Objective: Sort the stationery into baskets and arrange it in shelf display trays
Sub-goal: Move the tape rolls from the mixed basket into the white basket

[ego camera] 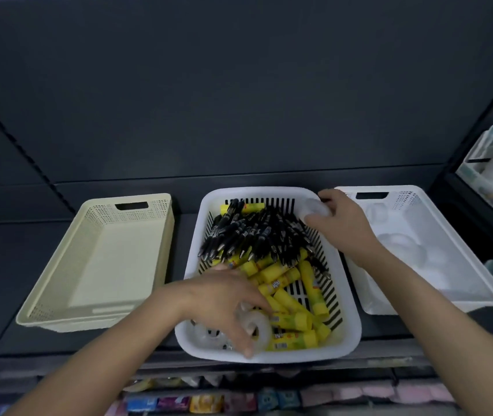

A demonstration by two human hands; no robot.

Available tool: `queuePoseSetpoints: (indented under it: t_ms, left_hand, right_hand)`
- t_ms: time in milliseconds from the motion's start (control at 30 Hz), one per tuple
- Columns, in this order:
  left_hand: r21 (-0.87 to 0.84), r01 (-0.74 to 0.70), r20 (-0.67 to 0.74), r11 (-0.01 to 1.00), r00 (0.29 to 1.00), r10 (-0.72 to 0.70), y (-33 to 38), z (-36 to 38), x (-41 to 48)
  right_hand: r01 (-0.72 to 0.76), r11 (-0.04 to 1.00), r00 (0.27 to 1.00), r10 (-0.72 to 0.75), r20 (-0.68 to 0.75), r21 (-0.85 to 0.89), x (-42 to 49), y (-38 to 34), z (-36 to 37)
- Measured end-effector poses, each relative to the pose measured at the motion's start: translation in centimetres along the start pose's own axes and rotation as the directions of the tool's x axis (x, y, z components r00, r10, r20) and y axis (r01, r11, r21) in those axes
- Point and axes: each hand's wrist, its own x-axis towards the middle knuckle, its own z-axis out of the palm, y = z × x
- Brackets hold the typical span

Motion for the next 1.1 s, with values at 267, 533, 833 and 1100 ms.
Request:
queuePoseSetpoints:
  t_ms: [267,533,833,1100]
  left_hand:
    - [-0.138,-0.070,-0.052,0.988,0.997,0.064,-1.0,-0.5,0.1]
    - [-0.607,-0.064,-0.502,0.792,0.804,-0.319,-3.5,0.3,-3.2]
    - [-0.710,-0.094,-0.637,0.698,0.509,-0.579,-4.6,2.9,-4.4]
    - [-0.793,-0.229,-0.595,0.565,0.490,-0.637,-4.3,3.3,-5.0]
  right_hand:
    - [-0.106,0.942,0.948,-0.001,0.317,0.319,-6.9,-0.1,-0.3]
    - [0.051,0.999,0.916,-0.041,0.398,-0.016,-8.3,-1.2,2.8]
    - [0.208,0.969,0.849,-0.113,0.517,-0.130,-9.3,-2.9,10.1]
    - [0.374,0.831,0.895,-0.207,0.395,-0.412,-9.1,-3.5,12.4]
